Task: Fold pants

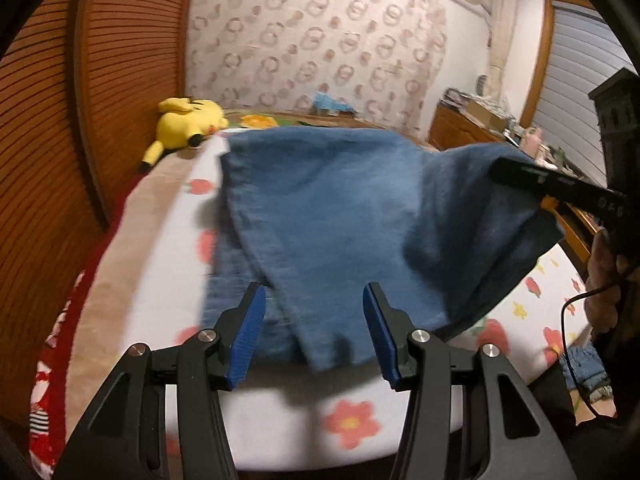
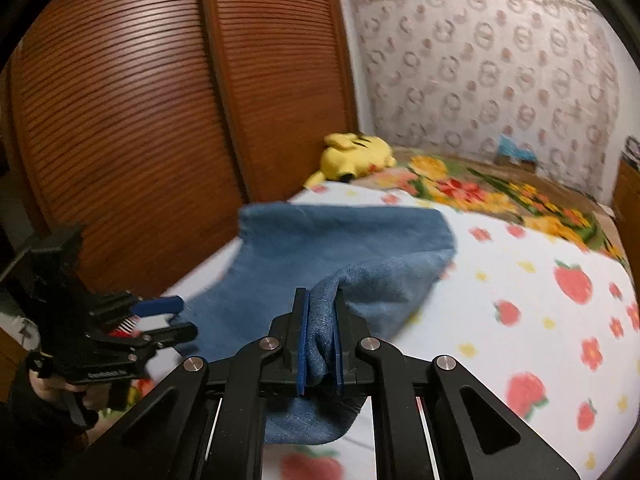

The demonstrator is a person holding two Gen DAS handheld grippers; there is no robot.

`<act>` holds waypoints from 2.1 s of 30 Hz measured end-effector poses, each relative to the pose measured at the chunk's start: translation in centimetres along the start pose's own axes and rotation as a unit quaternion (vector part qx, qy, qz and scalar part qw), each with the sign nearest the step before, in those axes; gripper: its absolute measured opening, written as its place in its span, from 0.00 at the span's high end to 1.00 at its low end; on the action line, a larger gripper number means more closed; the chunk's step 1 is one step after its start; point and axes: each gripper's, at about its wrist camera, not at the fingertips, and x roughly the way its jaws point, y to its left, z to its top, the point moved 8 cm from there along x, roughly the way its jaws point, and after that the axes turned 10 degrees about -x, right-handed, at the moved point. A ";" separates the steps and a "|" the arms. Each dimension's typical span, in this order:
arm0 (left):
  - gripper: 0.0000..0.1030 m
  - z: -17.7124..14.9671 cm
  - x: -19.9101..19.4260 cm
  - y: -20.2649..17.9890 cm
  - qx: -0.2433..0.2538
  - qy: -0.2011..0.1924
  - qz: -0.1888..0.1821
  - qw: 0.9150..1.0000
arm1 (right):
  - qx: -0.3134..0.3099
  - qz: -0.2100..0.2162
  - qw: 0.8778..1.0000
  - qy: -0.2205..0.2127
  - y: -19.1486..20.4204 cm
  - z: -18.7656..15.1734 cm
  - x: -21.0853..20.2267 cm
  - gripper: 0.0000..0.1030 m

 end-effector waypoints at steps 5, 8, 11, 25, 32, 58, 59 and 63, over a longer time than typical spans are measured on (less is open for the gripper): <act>0.50 0.7 -1.1 2.8 -0.021 -0.015 0.021 0.999 | -0.019 0.038 0.999 -0.021 2.7 1.7 1.1 0.91; 0.50 1.0 -2.0 4.4 -0.030 -0.025 0.032 0.999 | -0.034 0.064 0.997 -0.027 4.5 2.2 1.6 0.91; 0.50 1.4 -2.8 5.6 -0.039 -0.034 0.042 0.998 | -0.049 0.087 0.995 -0.024 5.3 2.0 2.2 0.91; 0.50 3.7 -2.7 7.2 -0.052 -0.044 0.054 0.996 | -0.069 0.196 0.975 0.080 6.1 -4.0 7.6 0.91; 0.50 7.4 -2.5 5.3 -0.033 -0.062 0.022 0.997 | -0.078 0.199 0.973 0.090 5.7 -4.9 8.3 0.91; 0.94 7.7 2.8 3.0 0.016 0.009 -0.002 1.000 | -0.054 0.139 0.989 0.021 3.5 -3.3 1.9 0.59; 0.94 7.2 3.4 3.7 0.011 0.016 0.005 1.000 | -0.052 0.128 0.990 0.016 2.9 -2.9 1.7 0.58; 0.94 5.6 5.2 4.5 0.010 0.035 0.022 0.999 | -0.047 0.086 0.995 0.024 1.3 -2.5 3.2 0.56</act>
